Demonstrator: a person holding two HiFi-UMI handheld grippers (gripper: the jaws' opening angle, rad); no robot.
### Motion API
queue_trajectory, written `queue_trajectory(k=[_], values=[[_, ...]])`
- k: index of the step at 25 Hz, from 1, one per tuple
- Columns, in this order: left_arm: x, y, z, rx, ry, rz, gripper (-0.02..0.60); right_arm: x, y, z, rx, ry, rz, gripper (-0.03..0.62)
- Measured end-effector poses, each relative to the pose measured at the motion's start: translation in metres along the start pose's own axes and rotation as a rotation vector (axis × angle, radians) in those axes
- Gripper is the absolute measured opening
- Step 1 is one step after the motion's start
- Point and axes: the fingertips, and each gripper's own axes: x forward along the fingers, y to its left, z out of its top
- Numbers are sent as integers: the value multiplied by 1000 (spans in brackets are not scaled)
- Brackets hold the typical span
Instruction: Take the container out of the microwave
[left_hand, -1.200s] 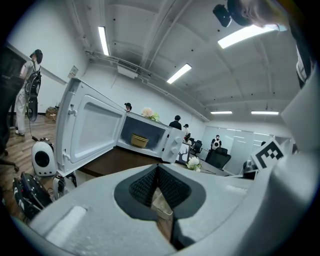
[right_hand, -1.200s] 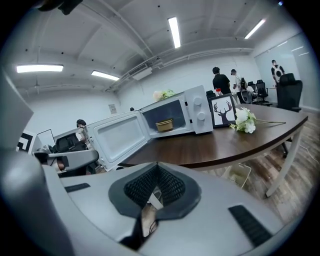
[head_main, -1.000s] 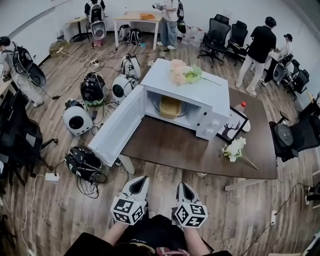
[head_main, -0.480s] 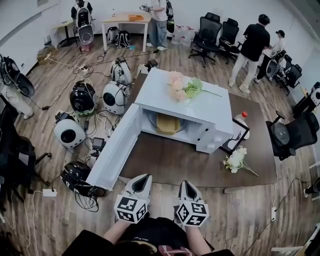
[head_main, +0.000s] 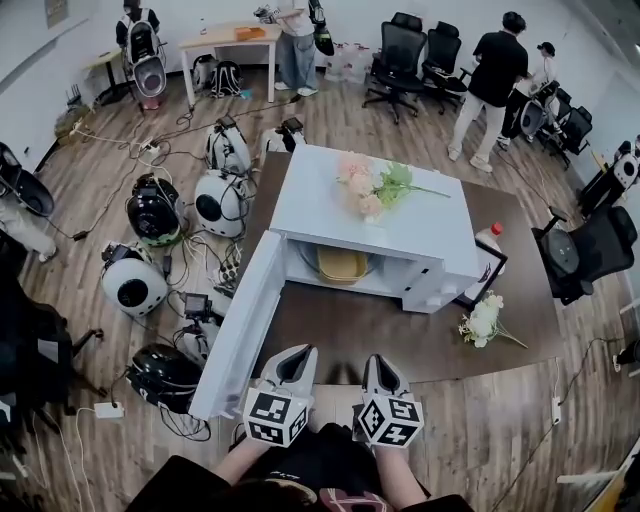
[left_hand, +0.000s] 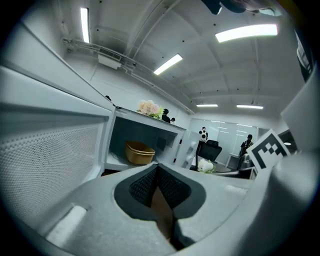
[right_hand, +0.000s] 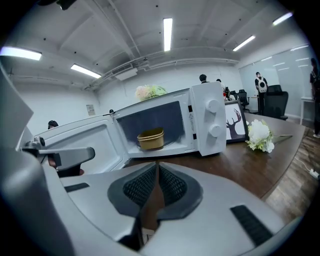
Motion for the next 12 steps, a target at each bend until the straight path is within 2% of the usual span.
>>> queue_trajectory(k=[7,12], values=[[17,9,1,40,16,11,9,23,-4,21,32,-30,-18,40],[31,14,4,14,14,38,9,45,-1,47,-62,-59,-8,61]])
